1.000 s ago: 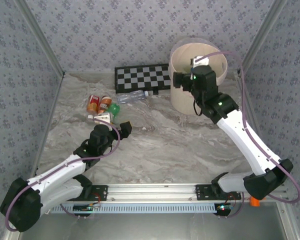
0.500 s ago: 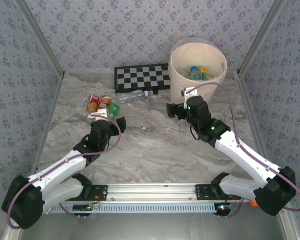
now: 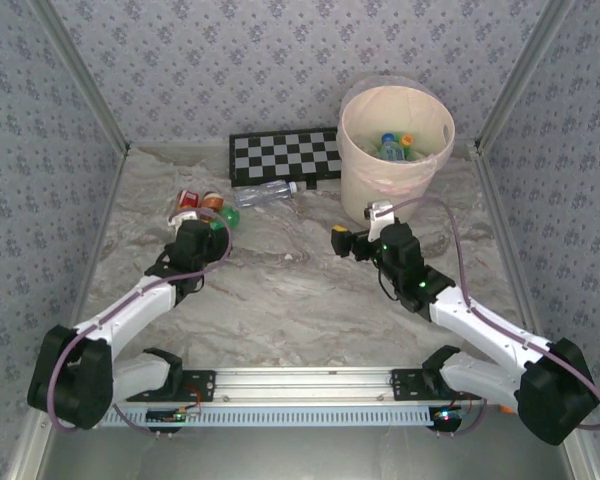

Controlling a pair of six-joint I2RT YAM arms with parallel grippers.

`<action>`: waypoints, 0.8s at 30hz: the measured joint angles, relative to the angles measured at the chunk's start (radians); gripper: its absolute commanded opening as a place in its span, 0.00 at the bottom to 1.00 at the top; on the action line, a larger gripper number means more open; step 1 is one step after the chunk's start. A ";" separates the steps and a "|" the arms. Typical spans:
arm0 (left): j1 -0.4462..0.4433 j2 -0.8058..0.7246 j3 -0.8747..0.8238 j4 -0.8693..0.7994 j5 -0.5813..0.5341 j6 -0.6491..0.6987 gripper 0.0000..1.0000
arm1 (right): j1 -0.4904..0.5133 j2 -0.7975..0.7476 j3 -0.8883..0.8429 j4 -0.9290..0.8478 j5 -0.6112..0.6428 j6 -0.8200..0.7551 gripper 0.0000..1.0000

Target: Put the plastic bottles in the bin

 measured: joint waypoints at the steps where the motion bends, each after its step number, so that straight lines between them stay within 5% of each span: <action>1: 0.008 0.023 0.011 0.000 0.007 0.003 0.98 | 0.000 -0.003 -0.010 0.011 -0.002 0.002 1.00; 14: 0.040 0.324 0.229 -0.005 0.088 0.078 0.98 | -0.007 -0.021 -0.043 0.045 -0.014 0.043 1.00; 24: 0.042 0.475 0.302 -0.019 0.151 0.109 0.85 | -0.016 -0.039 -0.044 0.045 -0.014 0.051 1.00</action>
